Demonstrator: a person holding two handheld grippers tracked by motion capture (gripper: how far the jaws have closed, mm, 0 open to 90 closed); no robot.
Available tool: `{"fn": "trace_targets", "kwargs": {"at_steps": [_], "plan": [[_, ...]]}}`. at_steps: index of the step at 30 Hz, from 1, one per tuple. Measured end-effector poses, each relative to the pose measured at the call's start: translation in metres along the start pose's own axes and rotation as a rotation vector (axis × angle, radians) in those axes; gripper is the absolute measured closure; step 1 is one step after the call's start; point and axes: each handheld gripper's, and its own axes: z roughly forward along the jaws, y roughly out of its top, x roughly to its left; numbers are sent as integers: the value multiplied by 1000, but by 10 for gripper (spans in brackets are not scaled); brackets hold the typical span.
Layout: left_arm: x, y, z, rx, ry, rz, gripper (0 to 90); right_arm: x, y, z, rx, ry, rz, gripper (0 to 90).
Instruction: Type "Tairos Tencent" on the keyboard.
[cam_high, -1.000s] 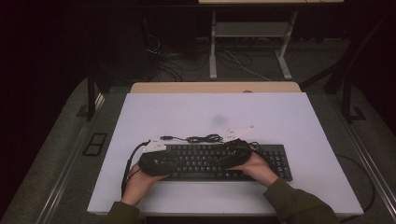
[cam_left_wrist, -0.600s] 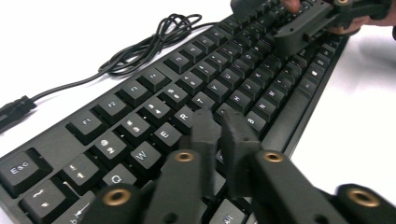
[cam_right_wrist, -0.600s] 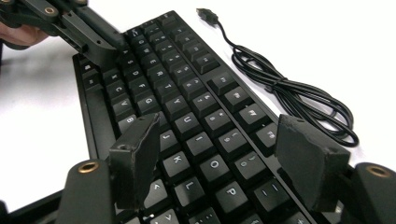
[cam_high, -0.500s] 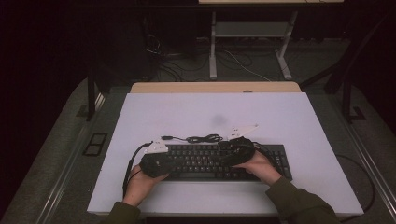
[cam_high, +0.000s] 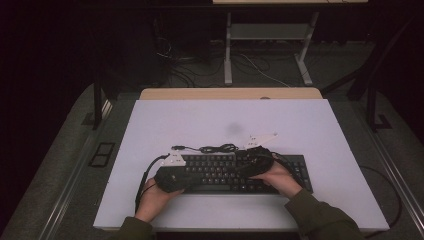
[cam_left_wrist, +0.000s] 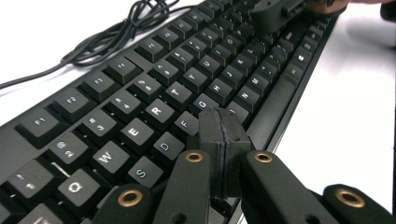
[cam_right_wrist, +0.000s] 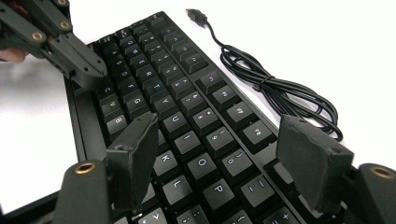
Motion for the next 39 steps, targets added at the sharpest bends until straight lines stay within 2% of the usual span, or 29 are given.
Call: {"fn": "trace_targets", "kwargs": {"at_steps": [9,16,18,27,39], "plan": [[0,-1,3,23,16,13,885,0,0,0,-1,-2,-4,294],[0,-1,4,21,14,7,885,1,0,0,0,-3,-5,294],[1,-2,5,37,19,17,885,1,0,0,1,-4,-4,294],[0,-1,3,23,15,6,886,1,1,-1,-1,-5,-5,294],[2,1,-3,-6,30,-7,885,1,1,-2,-7,-7,-5,294]]}}
